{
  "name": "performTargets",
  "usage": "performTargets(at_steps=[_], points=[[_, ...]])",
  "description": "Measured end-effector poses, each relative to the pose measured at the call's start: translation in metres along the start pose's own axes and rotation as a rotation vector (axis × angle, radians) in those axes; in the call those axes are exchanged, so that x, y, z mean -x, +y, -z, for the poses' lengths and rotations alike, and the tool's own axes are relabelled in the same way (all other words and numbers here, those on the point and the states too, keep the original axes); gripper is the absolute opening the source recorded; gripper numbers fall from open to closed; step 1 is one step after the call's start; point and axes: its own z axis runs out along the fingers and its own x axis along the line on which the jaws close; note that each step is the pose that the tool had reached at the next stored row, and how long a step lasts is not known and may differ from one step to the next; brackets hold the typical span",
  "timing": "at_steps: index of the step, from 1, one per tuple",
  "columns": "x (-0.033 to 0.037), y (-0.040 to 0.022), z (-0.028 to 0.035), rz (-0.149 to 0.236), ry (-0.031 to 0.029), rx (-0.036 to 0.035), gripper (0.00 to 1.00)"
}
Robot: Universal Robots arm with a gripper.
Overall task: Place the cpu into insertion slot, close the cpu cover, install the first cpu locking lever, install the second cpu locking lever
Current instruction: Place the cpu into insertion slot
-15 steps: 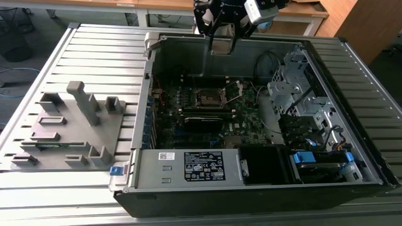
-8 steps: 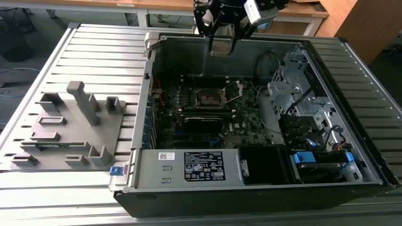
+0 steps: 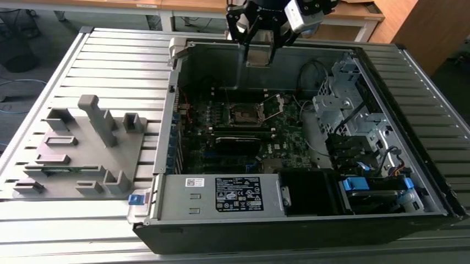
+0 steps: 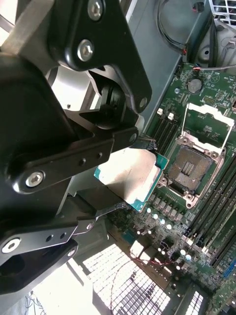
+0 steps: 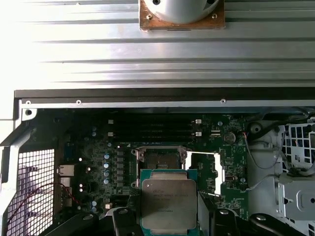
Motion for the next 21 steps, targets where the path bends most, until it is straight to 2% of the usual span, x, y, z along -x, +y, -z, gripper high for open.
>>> performTargets(at_steps=[21], points=[[0.0003,-0.0012,-0.014,0.0,-0.0001,-0.0008,0.54]])
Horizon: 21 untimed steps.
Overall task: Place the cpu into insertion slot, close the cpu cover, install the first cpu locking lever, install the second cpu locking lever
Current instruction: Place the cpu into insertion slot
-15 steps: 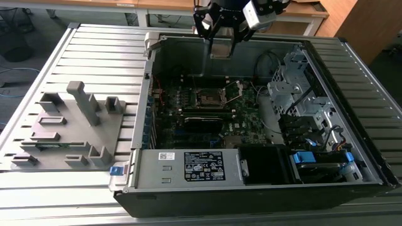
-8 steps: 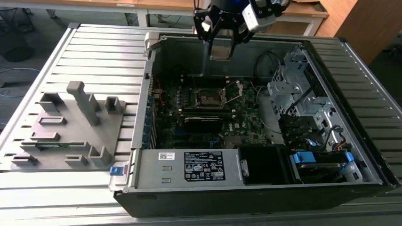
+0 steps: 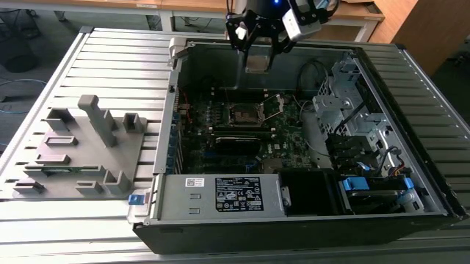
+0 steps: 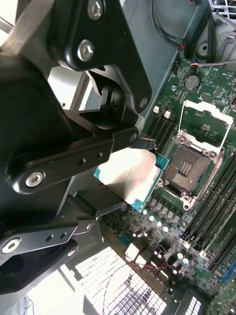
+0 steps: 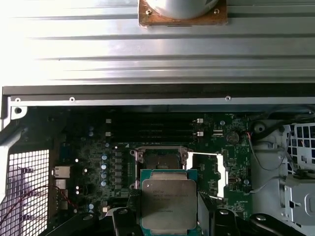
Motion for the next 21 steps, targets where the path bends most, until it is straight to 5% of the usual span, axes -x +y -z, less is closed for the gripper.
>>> performTargets(at_steps=[21], points=[[0.0002,-0.0008,-0.0092,0.0,0.0,-0.0007,0.54]])
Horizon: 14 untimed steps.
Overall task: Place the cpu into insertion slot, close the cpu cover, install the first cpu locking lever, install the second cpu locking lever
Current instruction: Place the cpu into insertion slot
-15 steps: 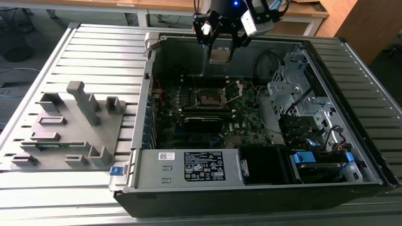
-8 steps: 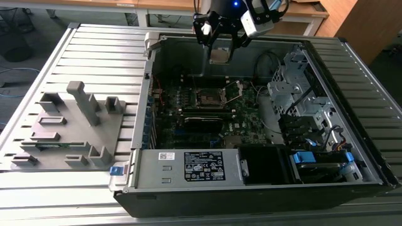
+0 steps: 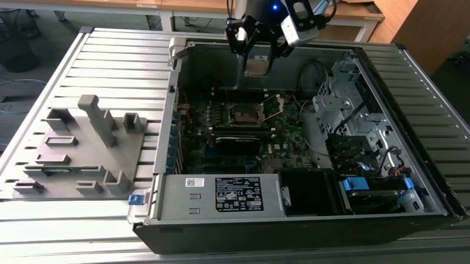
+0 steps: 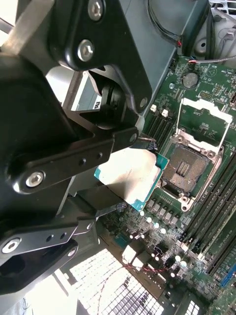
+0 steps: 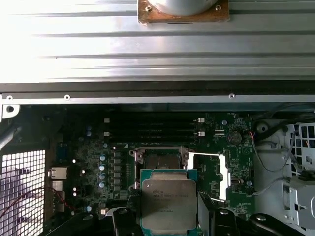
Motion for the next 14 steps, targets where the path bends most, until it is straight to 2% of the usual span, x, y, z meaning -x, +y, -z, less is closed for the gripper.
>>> performTargets(at_steps=[11,13,14], points=[[0.0001,-0.0003,-0.0029,0.0,0.0,0.0,0.54],[0.0001,-0.0007,-0.0076,0.0,0.0,0.0,0.54],[0.0001,-0.0007,-0.0076,0.0,0.0,0.0,0.54]])
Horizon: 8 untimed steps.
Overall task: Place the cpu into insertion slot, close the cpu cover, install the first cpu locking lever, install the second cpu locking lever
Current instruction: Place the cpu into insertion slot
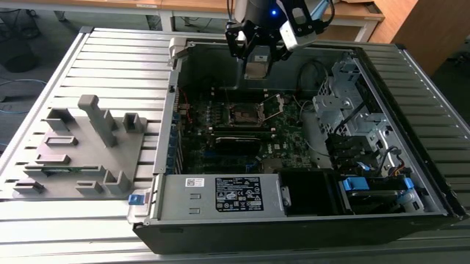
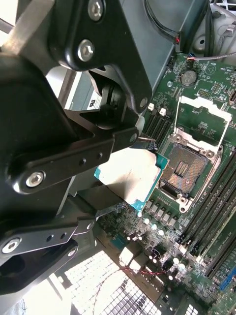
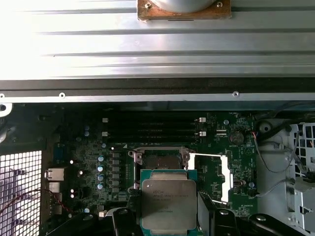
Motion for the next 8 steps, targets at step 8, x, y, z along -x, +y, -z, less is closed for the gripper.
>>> performTargets(at_steps=[8], points=[[0.0001,-0.0002,-0.0028,0.0,0.0001,-0.0002,0.54]])
